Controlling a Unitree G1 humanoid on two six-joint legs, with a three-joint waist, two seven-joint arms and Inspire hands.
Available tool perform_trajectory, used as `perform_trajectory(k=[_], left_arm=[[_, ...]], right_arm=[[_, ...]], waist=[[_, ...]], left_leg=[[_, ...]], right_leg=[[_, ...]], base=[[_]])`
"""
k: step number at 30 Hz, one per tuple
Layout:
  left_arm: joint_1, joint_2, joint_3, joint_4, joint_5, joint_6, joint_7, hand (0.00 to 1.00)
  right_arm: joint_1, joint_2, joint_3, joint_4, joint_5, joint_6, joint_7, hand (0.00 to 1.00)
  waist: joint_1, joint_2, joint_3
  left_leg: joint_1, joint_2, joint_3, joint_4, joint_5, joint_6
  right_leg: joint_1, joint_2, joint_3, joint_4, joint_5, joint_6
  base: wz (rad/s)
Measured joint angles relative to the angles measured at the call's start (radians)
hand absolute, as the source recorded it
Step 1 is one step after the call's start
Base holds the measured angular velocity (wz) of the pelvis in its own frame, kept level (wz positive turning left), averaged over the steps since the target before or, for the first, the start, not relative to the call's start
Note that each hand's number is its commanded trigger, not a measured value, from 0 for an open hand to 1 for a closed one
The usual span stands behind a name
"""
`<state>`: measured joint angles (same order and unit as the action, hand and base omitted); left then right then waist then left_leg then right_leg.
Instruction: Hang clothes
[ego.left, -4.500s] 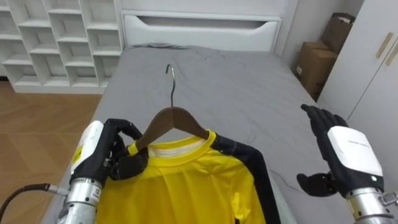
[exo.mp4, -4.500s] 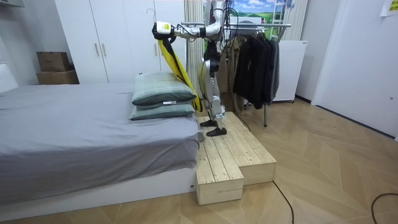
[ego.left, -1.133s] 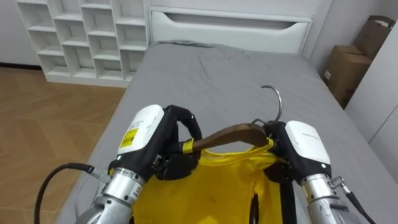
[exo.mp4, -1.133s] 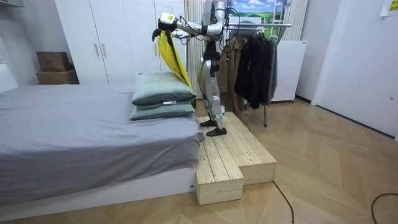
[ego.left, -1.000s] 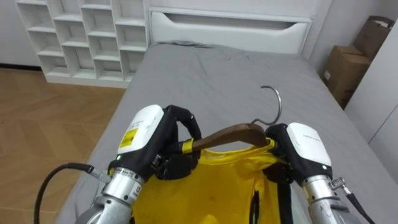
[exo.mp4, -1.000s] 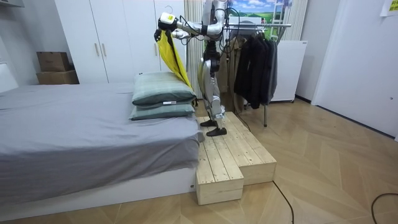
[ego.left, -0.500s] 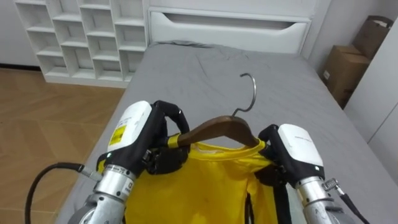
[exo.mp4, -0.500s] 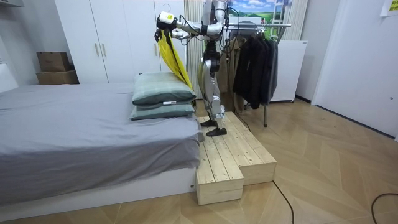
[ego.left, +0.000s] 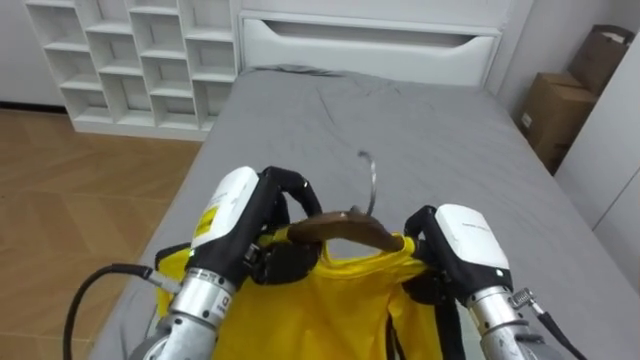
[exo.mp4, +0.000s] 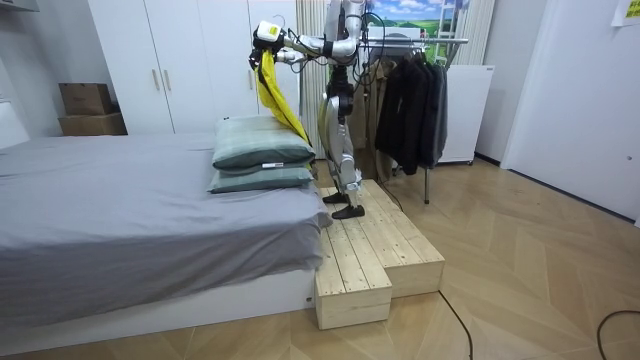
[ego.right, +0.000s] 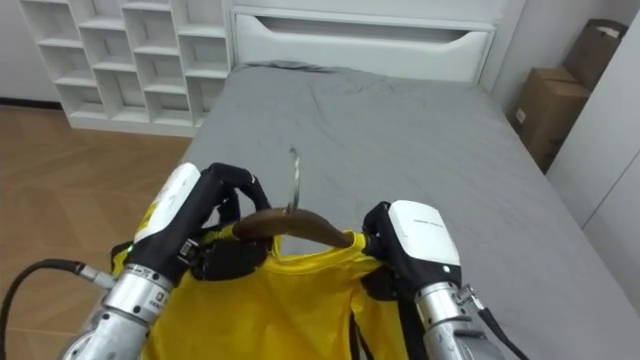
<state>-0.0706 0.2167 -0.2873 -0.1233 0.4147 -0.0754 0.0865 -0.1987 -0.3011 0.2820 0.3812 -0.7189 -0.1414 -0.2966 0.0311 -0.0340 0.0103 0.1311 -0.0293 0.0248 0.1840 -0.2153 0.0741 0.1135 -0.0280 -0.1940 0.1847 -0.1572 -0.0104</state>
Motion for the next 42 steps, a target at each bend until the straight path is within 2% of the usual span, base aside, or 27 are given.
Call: perform_trajectory(k=[17,27,30,34,42], left_arm=[[0.001,0.003,-0.007,0.005,-0.103,0.000,-0.074,0.00],[0.003,0.035,-0.007,0.005,-0.128,0.003,-0.077,0.00],[0.007,0.040,-0.007,0.005,-0.128,0.003,-0.077,0.00],[0.034,0.047,-0.007,0.005,-0.128,0.003,-0.077,0.00],[0.046,0.047,0.015,0.006,-0.128,0.003,-0.077,0.00]], right_arm=[[0.000,0.000,-0.002,0.000,-0.036,0.013,0.080,1.00],[0.006,0.002,-0.015,-0.001,-0.038,0.012,0.080,1.00],[0.008,0.001,-0.034,0.000,-0.035,0.012,0.080,1.00],[0.024,0.000,-0.042,0.000,-0.024,0.011,0.079,1.00],[0.061,0.000,-0.082,0.028,0.089,0.010,0.079,1.00]], waist=[[-0.003,0.000,0.0005],[-0.043,0.002,-0.0003],[-0.052,0.004,-0.0018],[-0.057,0.016,-0.0115],[-0.055,0.017,-0.0111]], left_leg=[[0.011,0.000,0.004,0.000,0.000,0.000],[0.012,0.000,0.005,0.000,0.000,0.000],[0.018,0.000,0.008,0.000,0.000,0.000],[0.021,0.001,0.028,0.000,0.000,0.000],[0.036,0.002,0.041,-0.002,0.000,0.000]], right_leg=[[0.003,-0.001,0.003,0.001,0.000,0.000],[0.008,-0.001,0.004,0.001,0.000,0.000],[0.008,0.000,0.007,0.002,0.000,0.000],[0.010,0.000,0.016,0.003,0.000,0.000],[0.019,0.002,0.033,0.003,0.000,0.000]], base=[[0.00],[0.00],[-0.04],[-0.09],[-0.05]])
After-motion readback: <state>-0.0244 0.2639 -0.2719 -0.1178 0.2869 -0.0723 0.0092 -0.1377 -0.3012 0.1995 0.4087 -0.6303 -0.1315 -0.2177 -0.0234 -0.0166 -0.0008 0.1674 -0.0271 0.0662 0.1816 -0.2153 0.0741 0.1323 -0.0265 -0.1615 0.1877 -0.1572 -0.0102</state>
